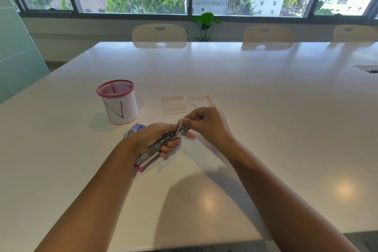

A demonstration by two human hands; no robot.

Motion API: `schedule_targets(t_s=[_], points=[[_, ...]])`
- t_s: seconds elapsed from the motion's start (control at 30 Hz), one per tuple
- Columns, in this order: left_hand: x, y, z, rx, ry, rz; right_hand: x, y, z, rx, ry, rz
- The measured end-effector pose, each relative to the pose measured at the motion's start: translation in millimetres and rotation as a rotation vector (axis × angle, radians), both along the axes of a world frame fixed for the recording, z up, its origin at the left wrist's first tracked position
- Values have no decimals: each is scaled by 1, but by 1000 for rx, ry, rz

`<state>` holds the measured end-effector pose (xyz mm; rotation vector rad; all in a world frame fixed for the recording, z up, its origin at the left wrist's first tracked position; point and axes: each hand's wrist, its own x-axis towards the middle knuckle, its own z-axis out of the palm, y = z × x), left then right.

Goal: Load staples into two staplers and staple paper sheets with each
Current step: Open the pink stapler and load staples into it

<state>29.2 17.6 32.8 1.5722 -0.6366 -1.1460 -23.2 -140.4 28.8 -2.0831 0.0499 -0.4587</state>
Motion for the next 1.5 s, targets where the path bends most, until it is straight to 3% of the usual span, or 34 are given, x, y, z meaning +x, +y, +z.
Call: schedule_targets(t_s=[0.13,0.3,1.07,1.3,1.5], points=[[0,-1,-1,0,18,14,0,0,0,16,13,-8],[3,-1,-3,-39,95,75,2,-1,0,190,33,-57],[2,-5,-3,41,19,26,-1,2,-3,-92,21,-81],[7,-4,-7,14,70,21,-2,6,-2,-103,-17,-80],[11,1,-9,-59,129,96,-4,10,3,79,-68,-29]])
